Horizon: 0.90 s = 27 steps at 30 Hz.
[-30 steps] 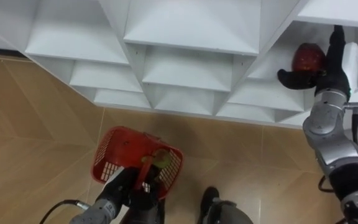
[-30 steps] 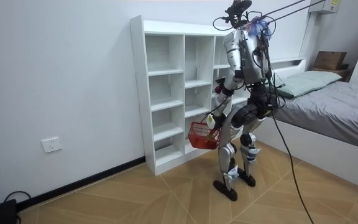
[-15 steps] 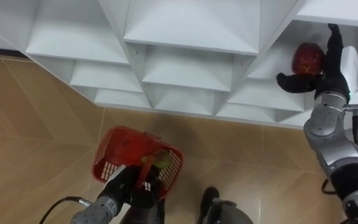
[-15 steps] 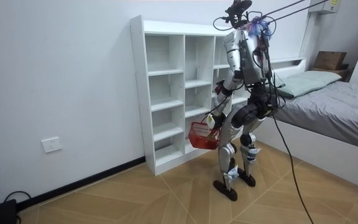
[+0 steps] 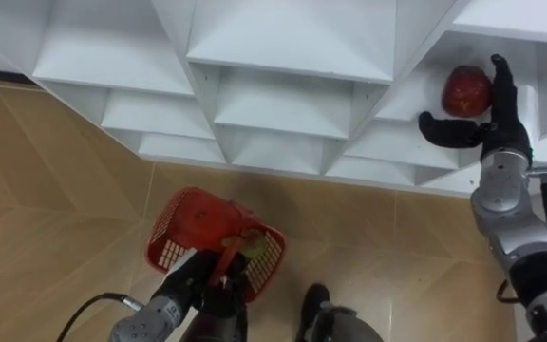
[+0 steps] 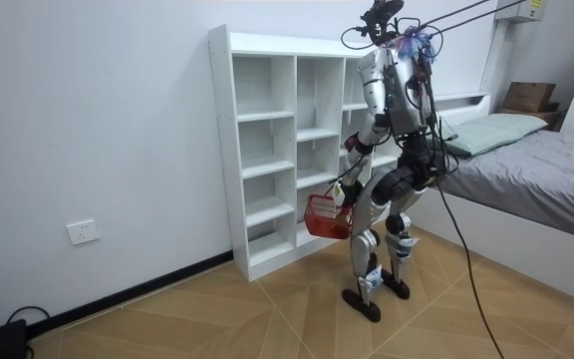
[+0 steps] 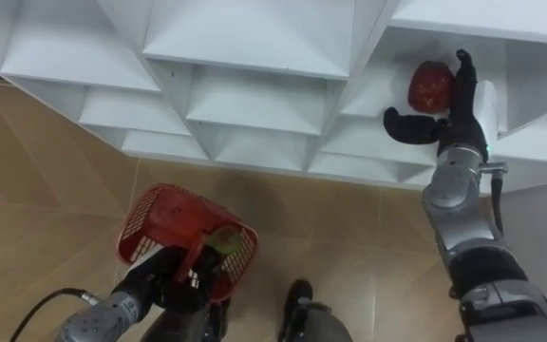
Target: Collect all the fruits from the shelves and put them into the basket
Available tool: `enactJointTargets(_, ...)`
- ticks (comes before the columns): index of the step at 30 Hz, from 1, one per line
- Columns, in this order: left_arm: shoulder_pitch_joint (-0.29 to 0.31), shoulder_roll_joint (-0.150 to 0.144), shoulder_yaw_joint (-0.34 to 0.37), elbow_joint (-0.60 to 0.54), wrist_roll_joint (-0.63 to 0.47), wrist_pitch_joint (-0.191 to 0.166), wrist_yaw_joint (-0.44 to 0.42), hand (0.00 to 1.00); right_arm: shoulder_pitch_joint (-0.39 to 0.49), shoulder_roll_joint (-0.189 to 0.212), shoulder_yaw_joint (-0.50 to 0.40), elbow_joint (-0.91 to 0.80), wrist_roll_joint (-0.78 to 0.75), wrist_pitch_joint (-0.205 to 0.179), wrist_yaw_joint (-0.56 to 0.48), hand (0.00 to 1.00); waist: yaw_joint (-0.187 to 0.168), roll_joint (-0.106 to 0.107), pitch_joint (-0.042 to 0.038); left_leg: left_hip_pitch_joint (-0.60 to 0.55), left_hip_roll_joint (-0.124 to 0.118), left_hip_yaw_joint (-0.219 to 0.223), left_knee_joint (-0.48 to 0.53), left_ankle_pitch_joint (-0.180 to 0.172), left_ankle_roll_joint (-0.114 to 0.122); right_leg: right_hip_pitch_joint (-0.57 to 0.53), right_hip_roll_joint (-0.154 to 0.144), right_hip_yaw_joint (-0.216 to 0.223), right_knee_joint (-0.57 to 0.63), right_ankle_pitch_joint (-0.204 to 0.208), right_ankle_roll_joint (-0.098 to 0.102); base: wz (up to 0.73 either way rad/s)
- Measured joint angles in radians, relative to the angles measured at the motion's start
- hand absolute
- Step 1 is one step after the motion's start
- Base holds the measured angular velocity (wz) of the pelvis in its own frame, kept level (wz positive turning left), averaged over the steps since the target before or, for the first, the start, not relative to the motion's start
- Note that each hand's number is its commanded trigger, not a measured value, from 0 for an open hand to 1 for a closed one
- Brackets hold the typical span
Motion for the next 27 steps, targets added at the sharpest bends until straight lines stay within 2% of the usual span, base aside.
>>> enactJointTargets(12,-0.004,0.002,-0.023,0.000,-0.007,0.000,0.006,1.00,-0.005,-0.014,0.003,0.000,0.007,-0.001,-0.021,0.00,0.008,0.000,0.0007,0.005,0.005,0.003,-0.014,0.003,-0.003,0.003,0.006,0.005,-0.013,0.005,-0.002,-0.01)
enactJointTargets(13,-0.004,0.003,-0.023,0.000,-0.011,0.000,0.007,1.00,-0.008,-0.014,0.004,0.000,0.007,0.003,-0.027,0.10,0.008,0.000,0.0008,0.006,0.005,0.003,-0.015,0.004,-0.004,0.003,0.007,0.006,-0.013,0.005,-0.002,0.00)
enactJointTargets(15,-0.004,0.004,-0.023,0.000,-0.013,0.001,0.007,1.00,-0.012,-0.014,0.004,-0.001,0.007,0.009,-0.030,1.00,0.009,-0.002,0.0017,0.009,0.005,0.005,-0.017,0.004,-0.004,0.004,0.007,0.009,-0.013,0.005,-0.002,0.00)
enactJointTargets(22,-0.007,0.005,-0.023,0.000,-0.022,0.001,0.009,1.00,-0.020,-0.015,0.013,-0.003,-0.011,0.029,-0.037,1.00,0.010,-0.008,0.0058,0.010,0.005,0.006,-0.009,0.004,-0.004,0.003,0.007,0.010,-0.011,0.005,-0.002,0.00)
enactJointTargets(27,-0.011,0.005,-0.027,0.000,-0.022,0.001,0.020,1.00,-0.057,-0.028,0.024,0.024,-0.073,0.056,-0.061,1.00,0.018,-0.013,0.0099,0.009,0.006,0.006,-0.012,0.004,-0.005,0.002,0.008,0.009,-0.012,0.006,-0.003,0.00)
